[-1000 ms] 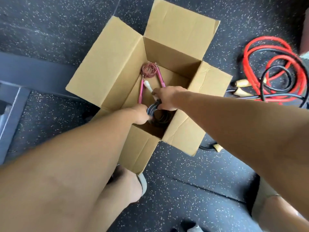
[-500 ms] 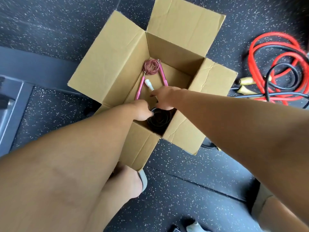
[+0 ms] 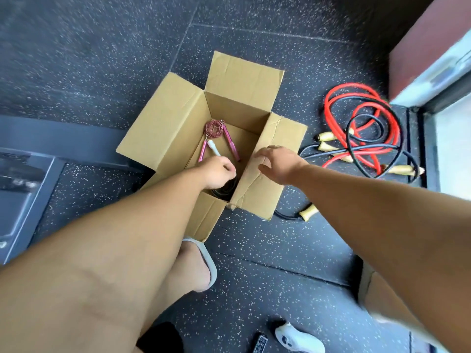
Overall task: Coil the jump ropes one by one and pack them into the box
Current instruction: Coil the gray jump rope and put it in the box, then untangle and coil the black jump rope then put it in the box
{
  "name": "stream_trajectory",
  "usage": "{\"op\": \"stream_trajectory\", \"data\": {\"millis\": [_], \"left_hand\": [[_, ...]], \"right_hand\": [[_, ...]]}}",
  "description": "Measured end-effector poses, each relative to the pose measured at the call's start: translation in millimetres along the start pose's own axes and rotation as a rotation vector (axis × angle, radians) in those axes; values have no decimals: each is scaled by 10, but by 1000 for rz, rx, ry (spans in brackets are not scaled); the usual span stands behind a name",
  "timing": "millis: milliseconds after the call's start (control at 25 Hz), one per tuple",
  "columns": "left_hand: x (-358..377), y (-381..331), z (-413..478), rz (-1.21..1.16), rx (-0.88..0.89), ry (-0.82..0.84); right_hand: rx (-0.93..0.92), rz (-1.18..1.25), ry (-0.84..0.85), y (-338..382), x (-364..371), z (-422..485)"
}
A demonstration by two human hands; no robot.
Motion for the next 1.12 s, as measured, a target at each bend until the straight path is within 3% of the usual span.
{"op": "stream_trajectory", "data": {"millis": [320,600,920,1120], "left_hand": [[662,-904,-544,55,156,69],[1575,-1400,-442,81,182,225],[2260,-1177,272,133,85,345],[2317,-1137,453,130,1,425]], "right_hand": [[240,150,-52,-671,-89,-1251],[420,154,67,-1565,408,-1663],[447,-288,399,-2235,1166,-1067],[303,-430,226,-2236,1222,-836]]}}
Point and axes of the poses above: each hand's wrist, its own z-axis towards the middle knuckle, its own x-axis out of the palm, y = z × x, the point moved 9 cm from there along z, towards the middle knuckle, and after that the axes turned 1 degree about -x, right-handed, at the moved point
